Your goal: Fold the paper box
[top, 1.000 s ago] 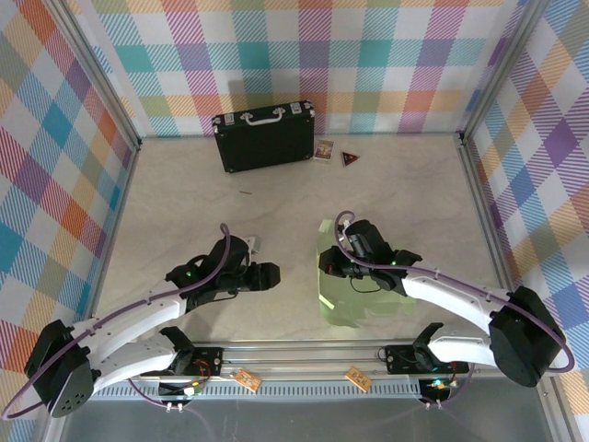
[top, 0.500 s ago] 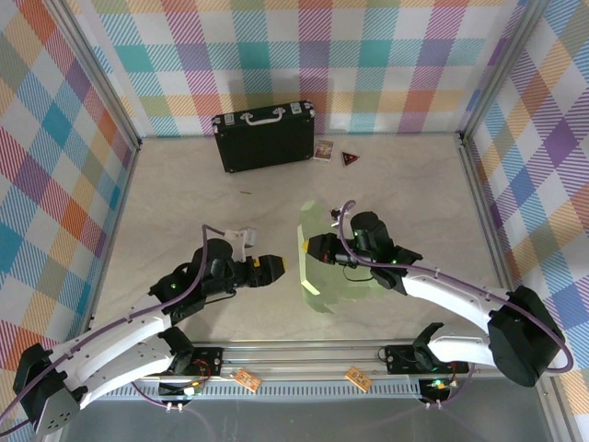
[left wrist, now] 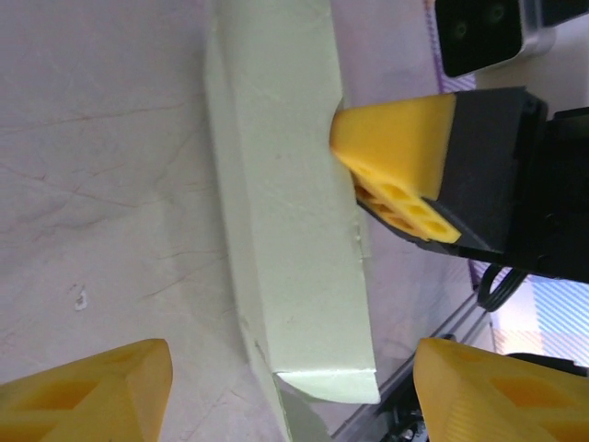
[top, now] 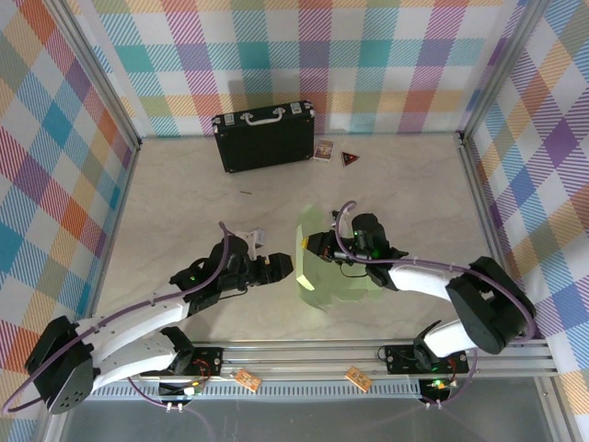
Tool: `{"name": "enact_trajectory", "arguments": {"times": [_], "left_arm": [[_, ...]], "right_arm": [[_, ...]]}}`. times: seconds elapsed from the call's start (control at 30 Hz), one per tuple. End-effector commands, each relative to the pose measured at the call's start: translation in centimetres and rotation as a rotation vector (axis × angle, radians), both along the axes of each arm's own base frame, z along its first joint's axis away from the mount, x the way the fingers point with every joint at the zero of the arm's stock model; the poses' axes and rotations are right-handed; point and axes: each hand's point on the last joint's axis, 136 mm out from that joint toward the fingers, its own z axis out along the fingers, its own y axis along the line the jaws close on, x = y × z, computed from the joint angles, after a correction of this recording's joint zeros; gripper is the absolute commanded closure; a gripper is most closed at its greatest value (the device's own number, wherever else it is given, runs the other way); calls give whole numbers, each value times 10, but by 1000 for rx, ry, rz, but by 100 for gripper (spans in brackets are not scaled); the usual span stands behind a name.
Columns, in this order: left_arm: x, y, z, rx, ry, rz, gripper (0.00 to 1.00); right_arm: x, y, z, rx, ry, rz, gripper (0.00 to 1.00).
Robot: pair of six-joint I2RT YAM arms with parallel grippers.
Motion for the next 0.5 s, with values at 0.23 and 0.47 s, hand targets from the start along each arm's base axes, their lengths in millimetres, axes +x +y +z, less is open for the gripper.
{"name": "enact_trajectory", "arguments": {"times": [0.23, 0.47], "left_arm": [[11, -11, -1, -32, -22, 16, 33], [3, -23, 1, -8, 1, -82, 32]], "right_arm": [[1, -12, -5, 80, -2, 9, 100], [9, -16, -9, 30, 34, -28, 100]]}}
